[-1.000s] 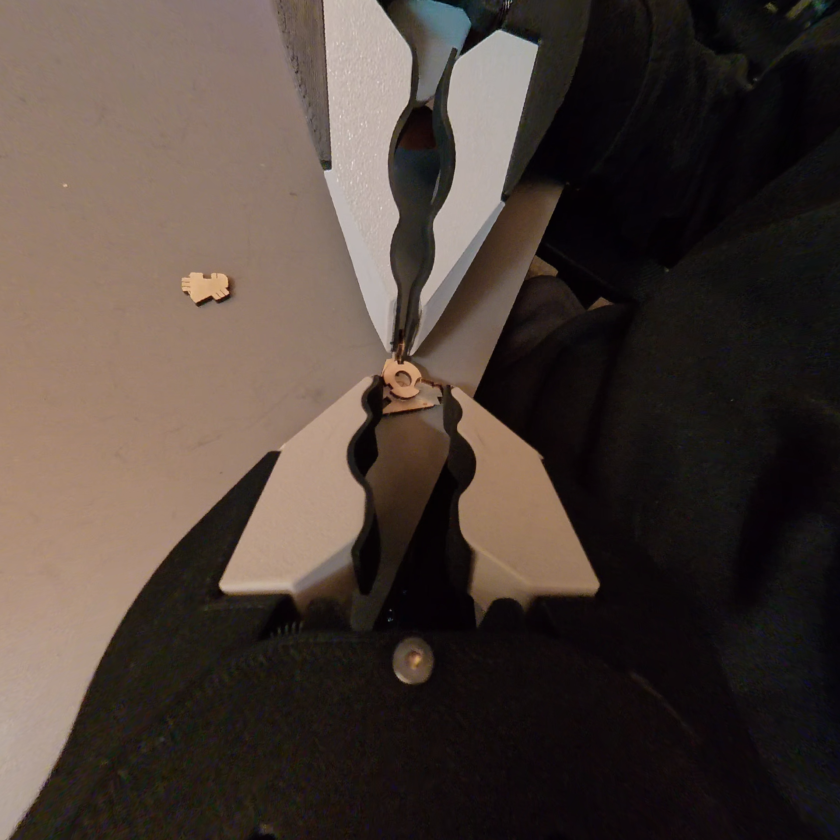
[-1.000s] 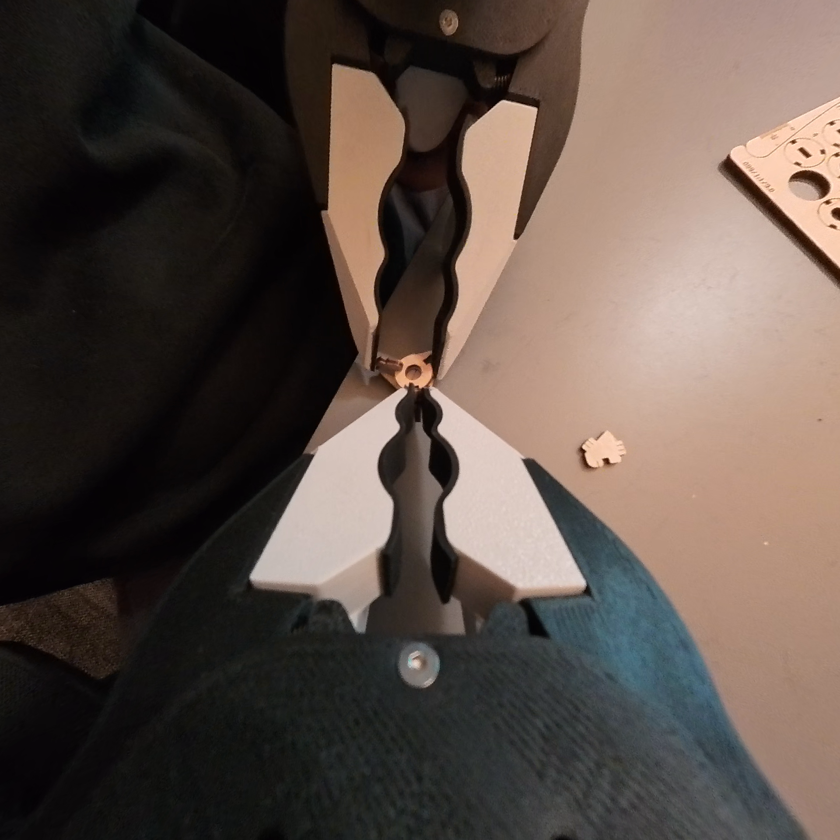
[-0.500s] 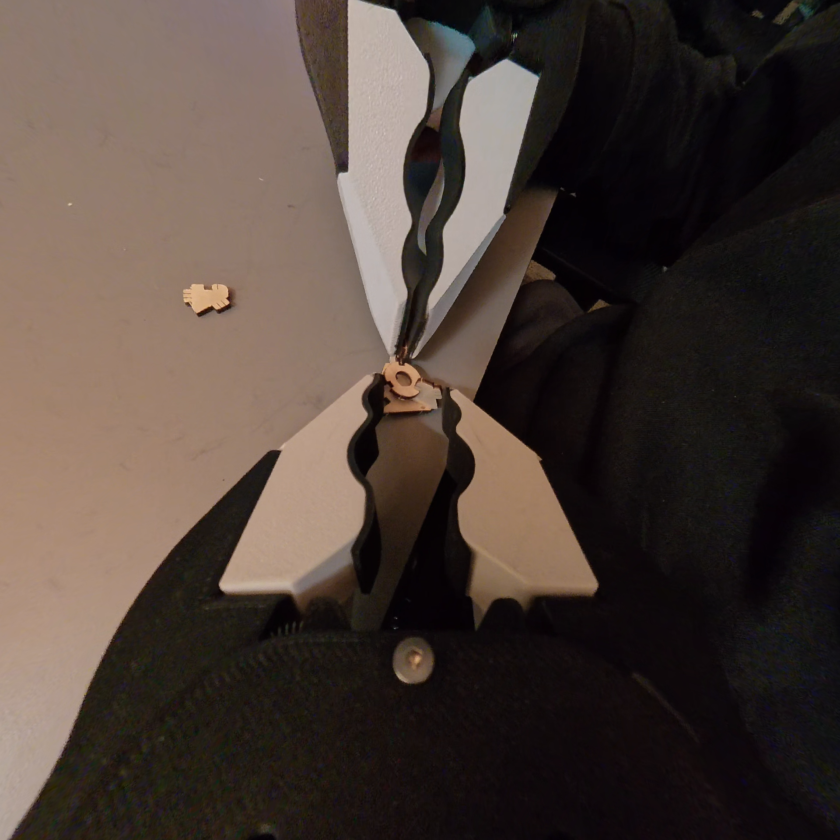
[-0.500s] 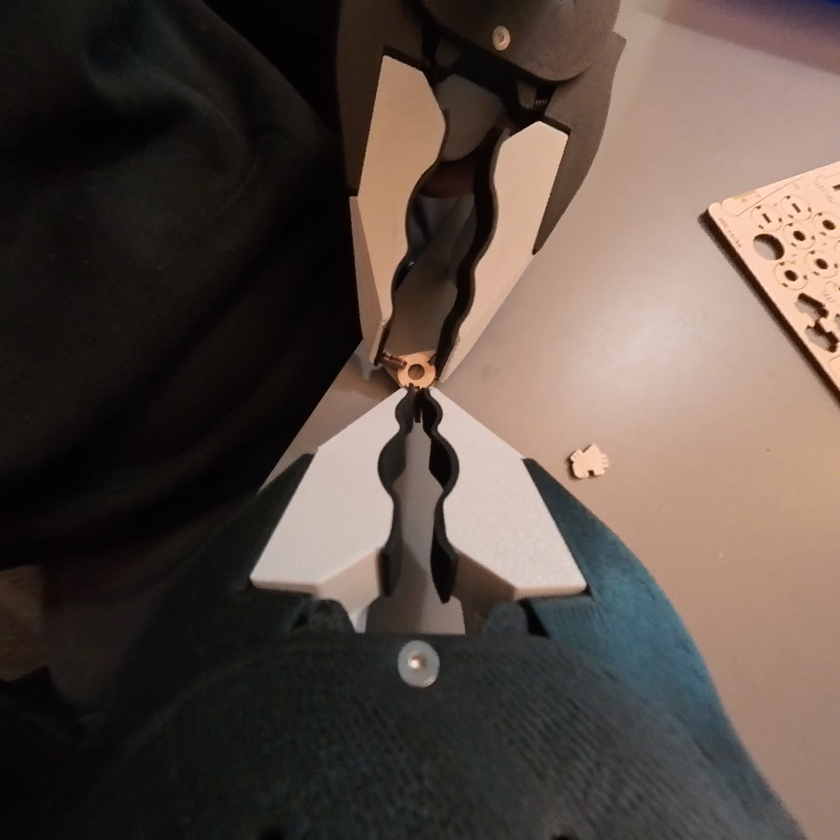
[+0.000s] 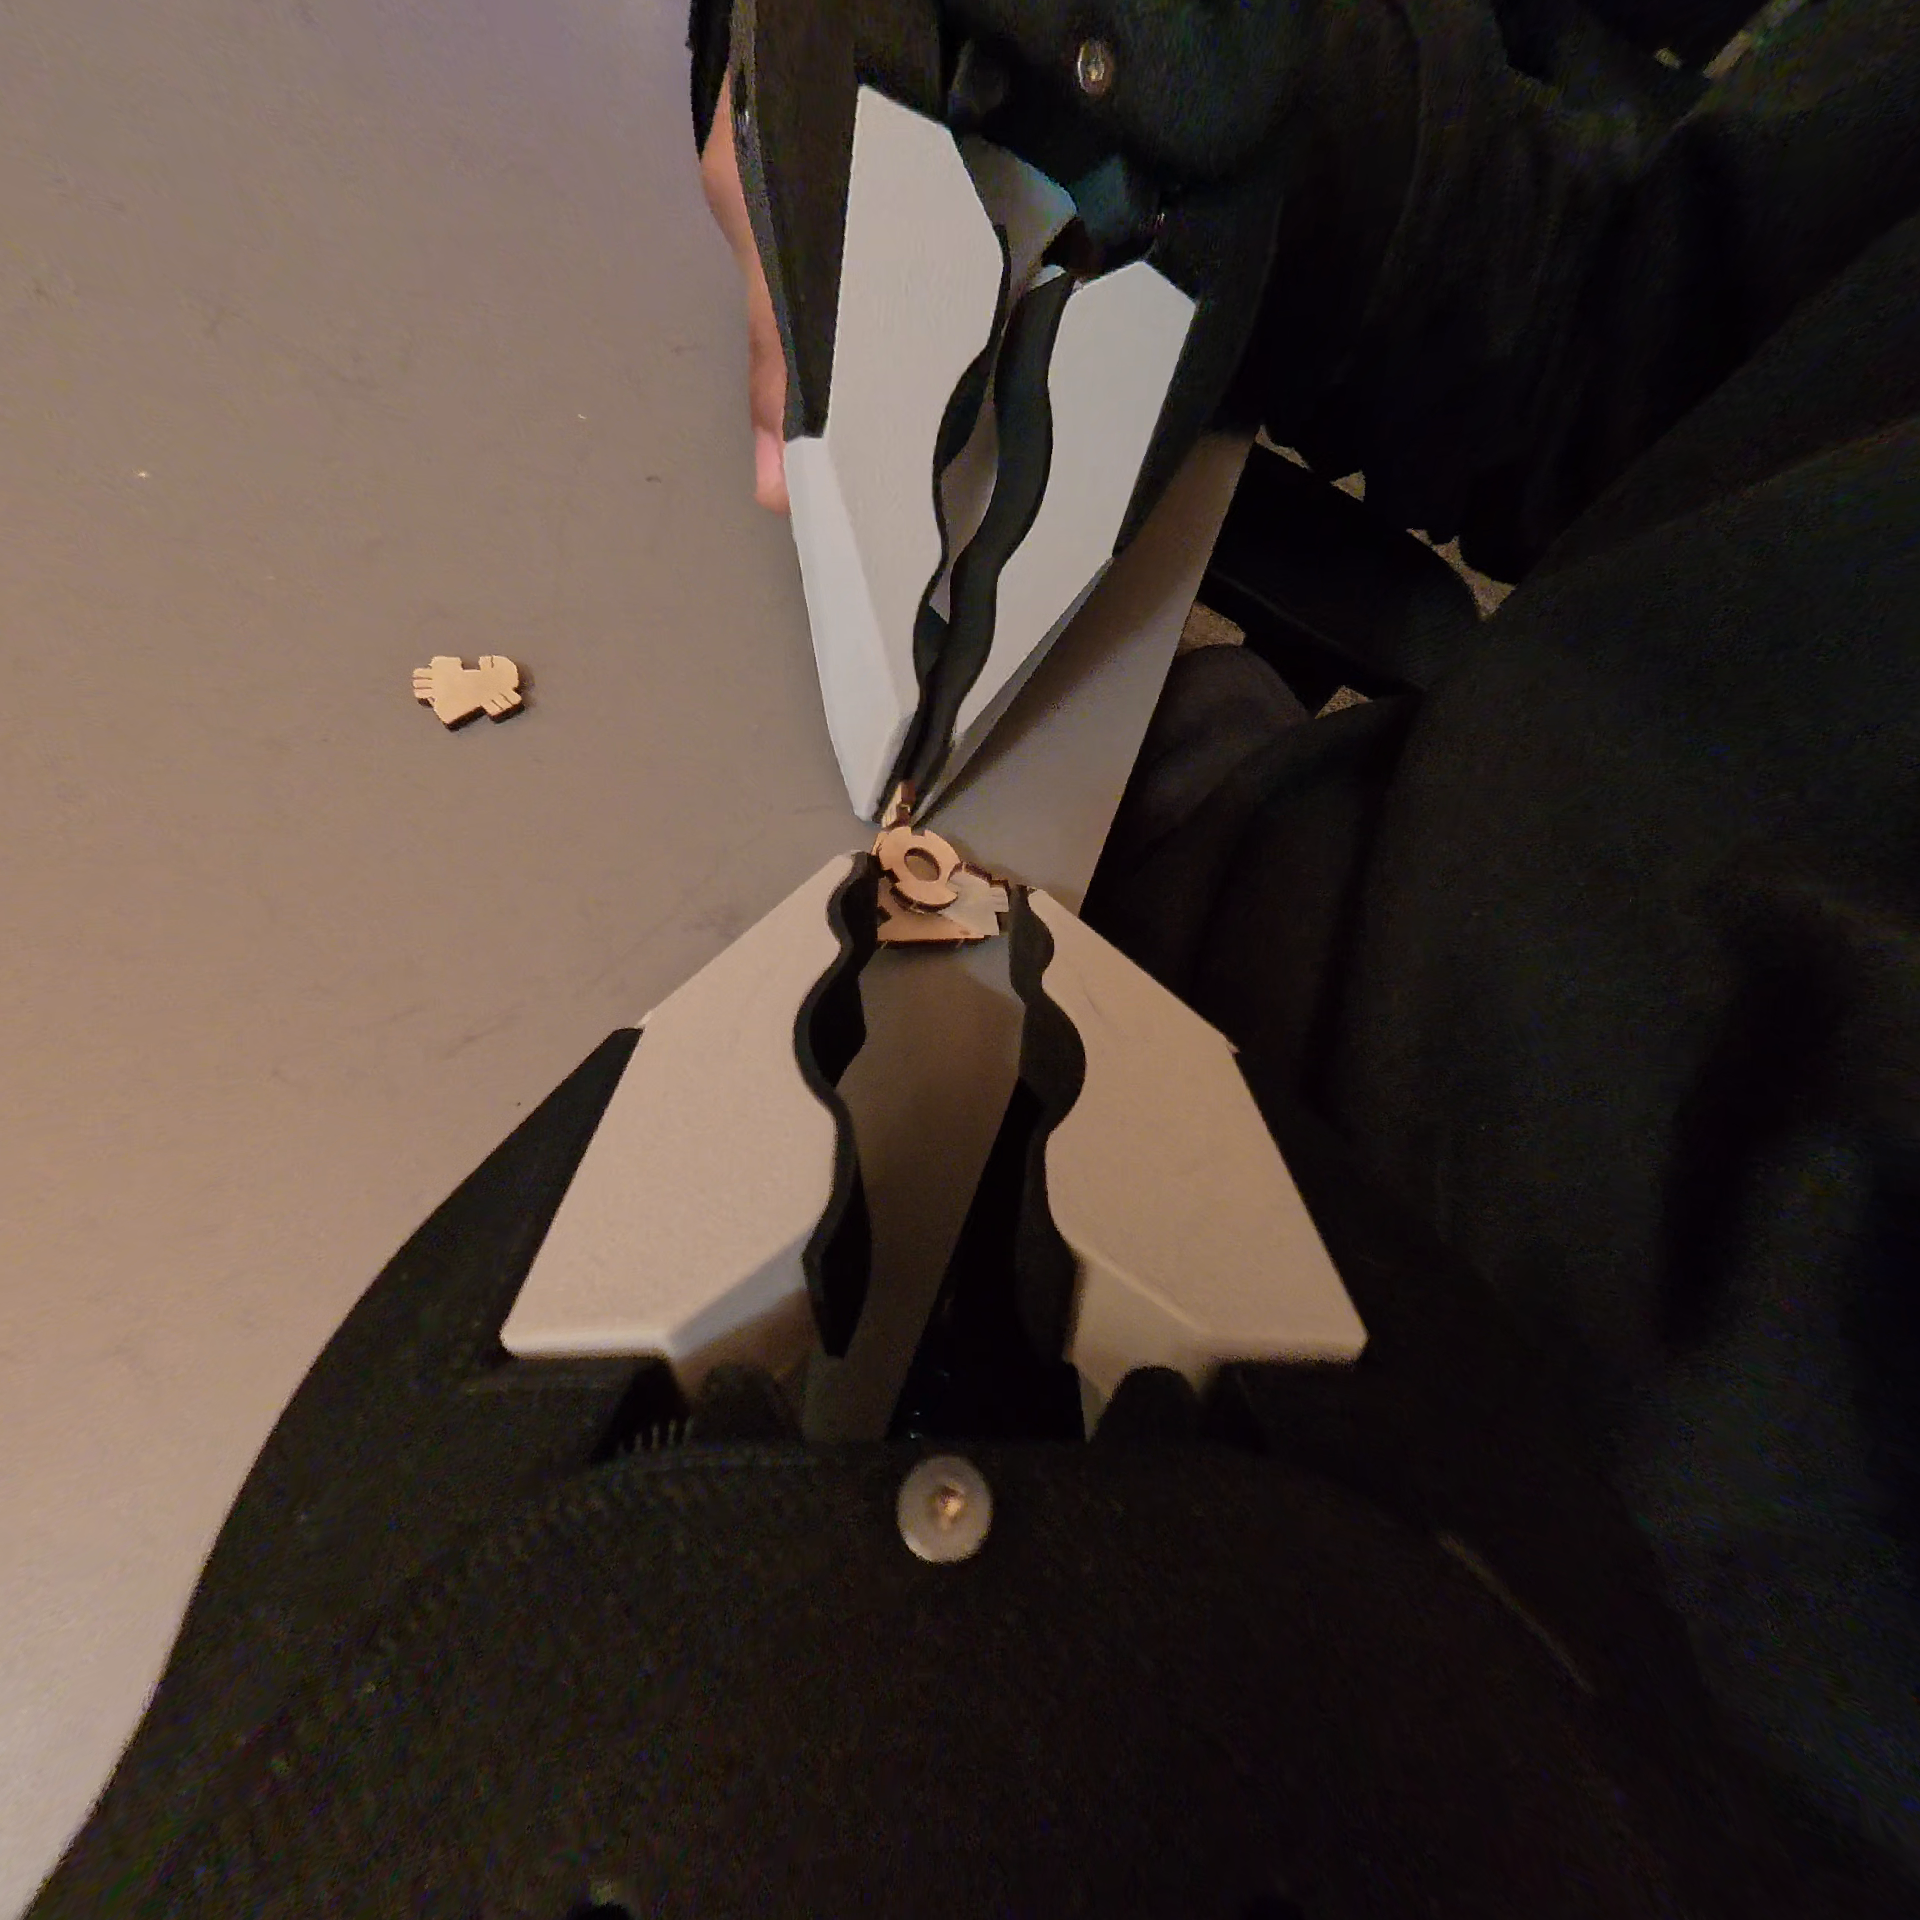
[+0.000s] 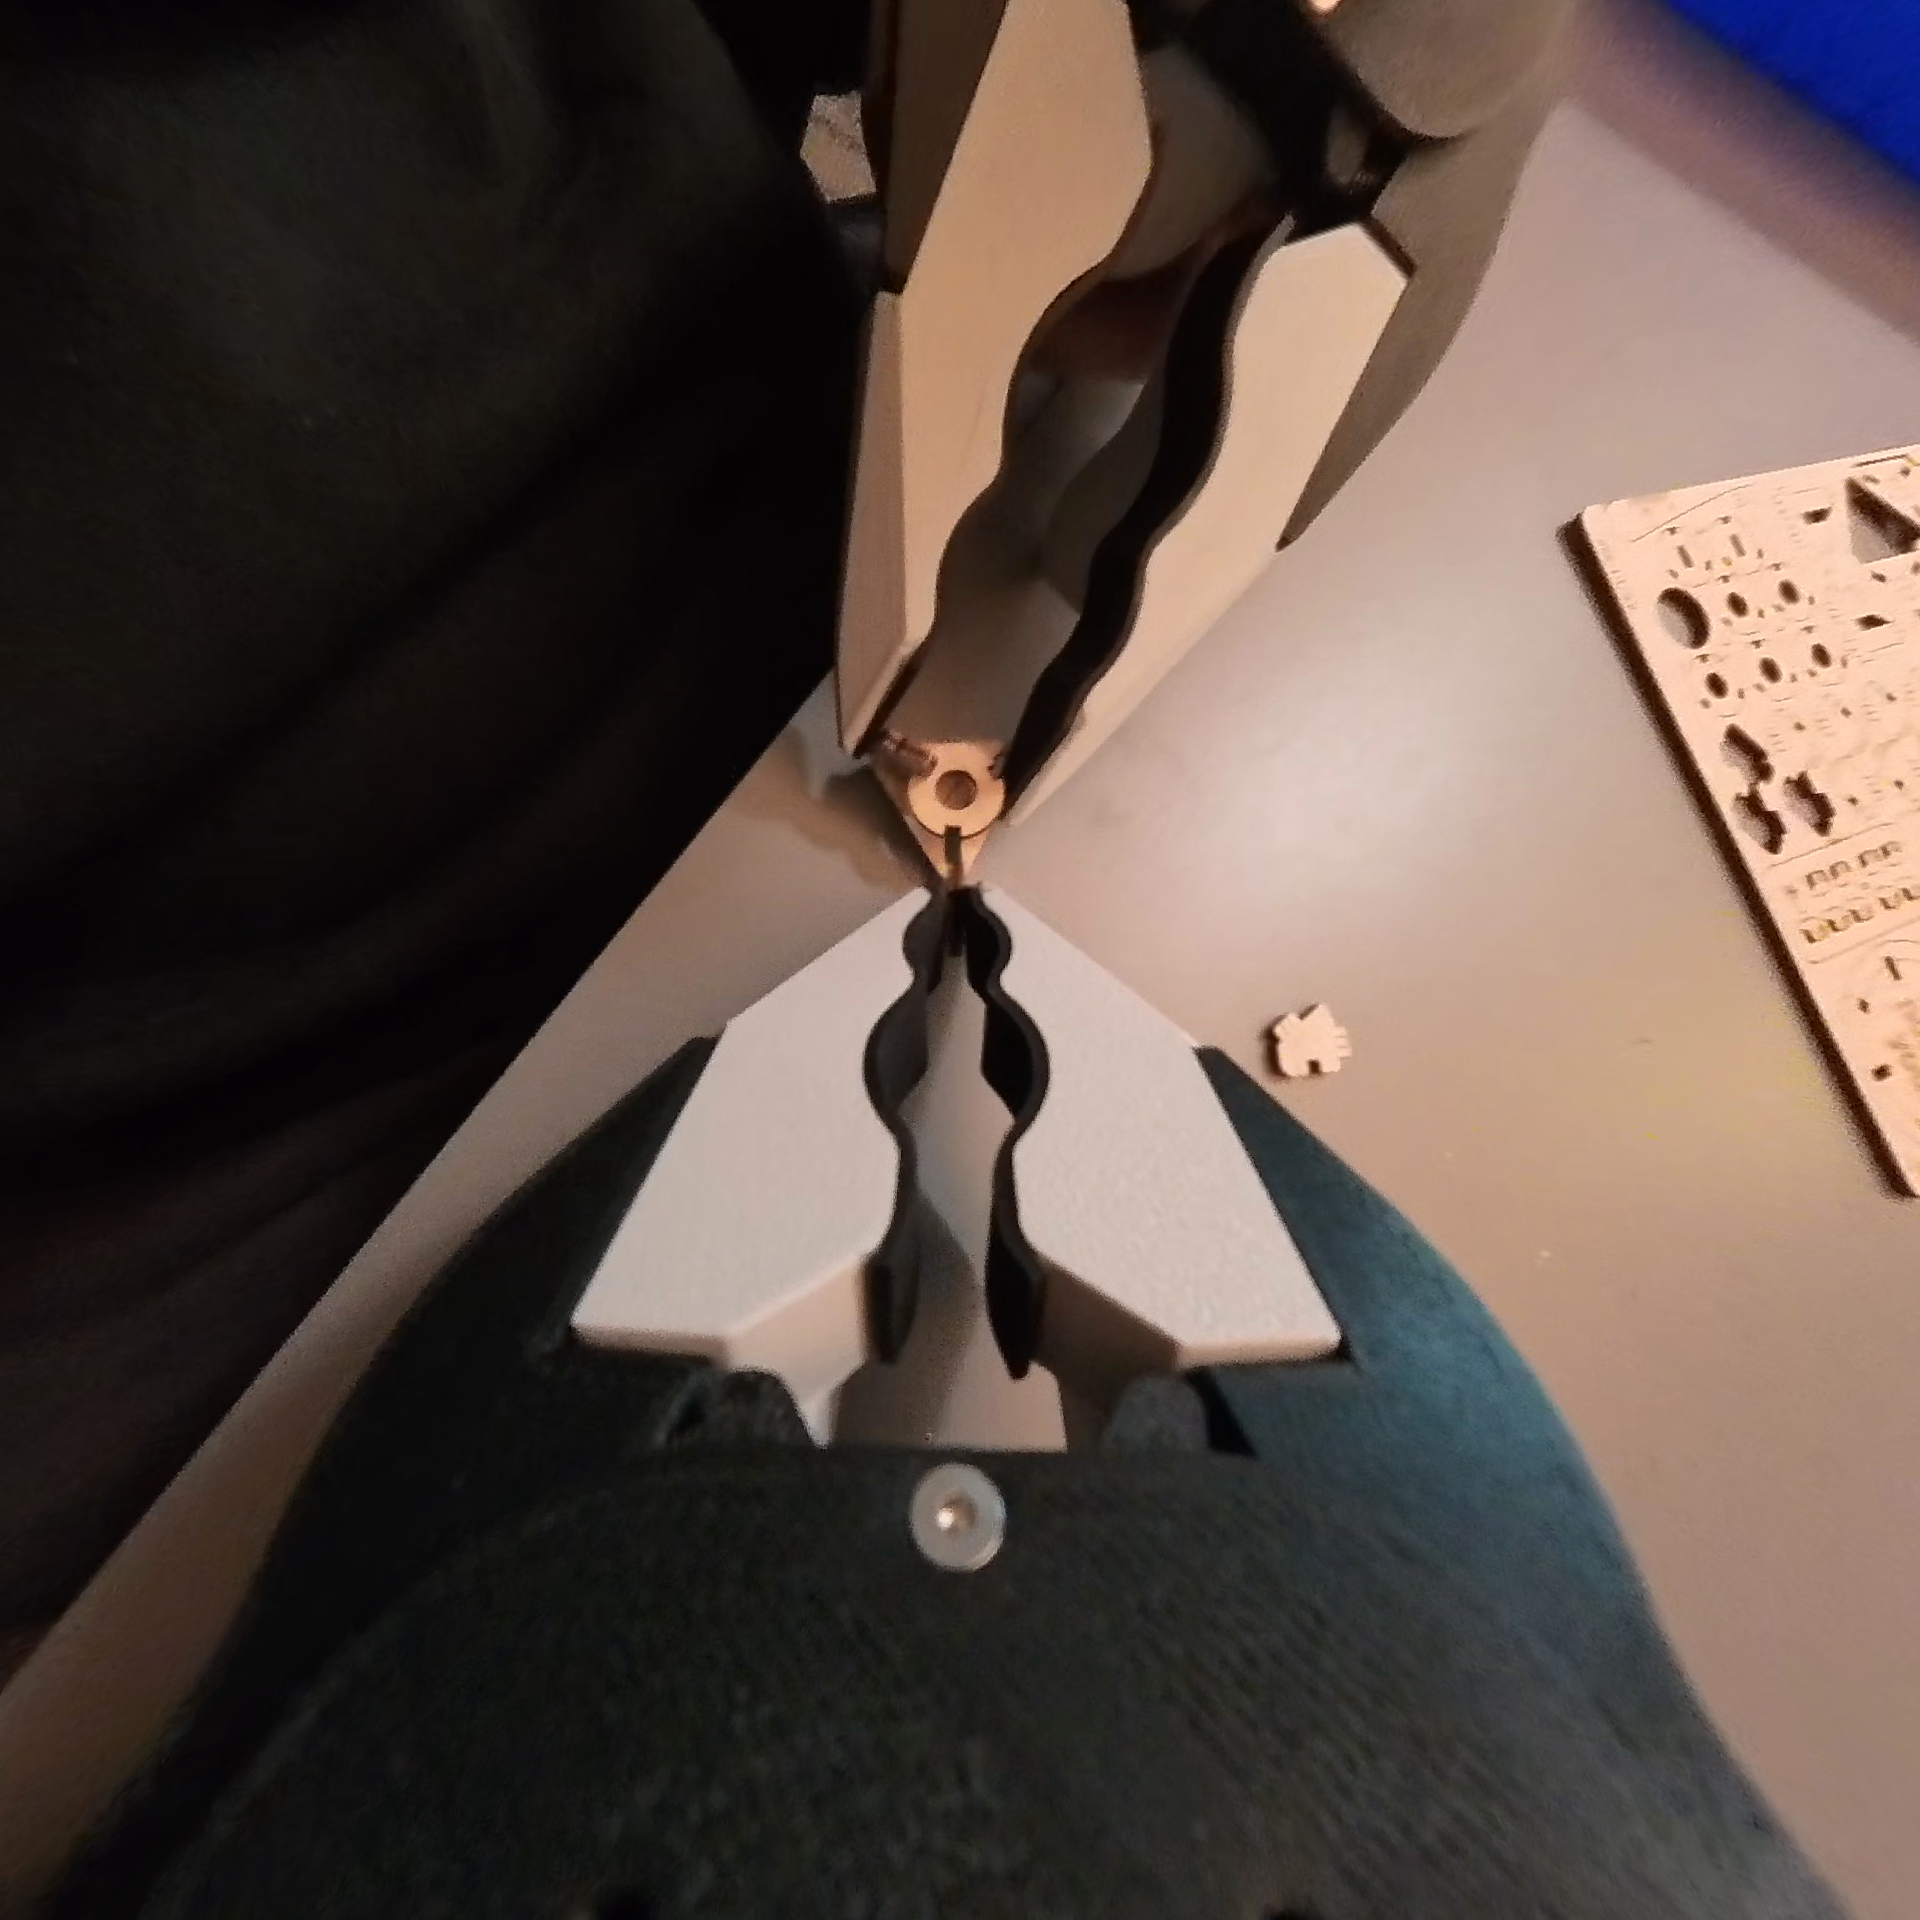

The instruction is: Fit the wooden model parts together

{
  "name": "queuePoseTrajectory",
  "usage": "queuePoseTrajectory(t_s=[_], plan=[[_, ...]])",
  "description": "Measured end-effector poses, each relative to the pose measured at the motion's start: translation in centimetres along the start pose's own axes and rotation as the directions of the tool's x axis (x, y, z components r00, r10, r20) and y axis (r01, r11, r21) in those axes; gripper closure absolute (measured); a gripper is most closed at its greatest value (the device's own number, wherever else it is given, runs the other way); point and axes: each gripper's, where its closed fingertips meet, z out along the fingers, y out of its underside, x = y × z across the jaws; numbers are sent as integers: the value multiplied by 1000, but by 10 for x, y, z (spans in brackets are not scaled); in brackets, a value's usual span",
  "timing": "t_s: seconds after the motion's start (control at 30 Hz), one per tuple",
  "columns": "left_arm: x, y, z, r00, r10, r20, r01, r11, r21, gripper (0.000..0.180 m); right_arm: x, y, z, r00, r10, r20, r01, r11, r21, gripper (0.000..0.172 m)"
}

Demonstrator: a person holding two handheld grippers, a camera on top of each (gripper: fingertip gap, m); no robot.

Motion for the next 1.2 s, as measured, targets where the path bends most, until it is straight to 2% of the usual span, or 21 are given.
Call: queuePoseTrajectory(t_s=[0.3,0.43,0.57,0.7,0.77,0.87,1.0,1.13,1.2], plan=[[1,-3,-1,994,-79,-77,78,997,-6,156,4,0,-2,993,111,30,-112,993,34,171],[-2,-6,-4,985,-135,-105,137,990,12,153,13,4,-7,974,222,45,-225,973,60,171],[-10,-13,-10,981,-171,-92,177,982,72,142,24,-11,-24,944,318,89,-330,922,202,171],[-13,-41,-23,978,-181,-105,203,942,266,143,30,-41,-47,904,382,192,-428,807,407,171],[-12,-54,-30,984,-155,-85,175,918,356,153,30,-52,-54,858,424,289,-513,730,451,172],[-4,-62,-34,992,-109,-69,127,911,391,168,30,-57,-57,805,461,373,-592,666,454,171],[3,-66,-36,998,-53,-42,66,908,415,168,22,-56,-48,787,476,392,-612,681,403,171],[6,-60,-30,985,121,120,-157,917,365,169,13,-54,-42,751,495,437,-648,680,343,171],[8,-57,-28,970,182,161,-227,915,334,170,12,-52,-40,732,508,453,-666,675,318,171]])
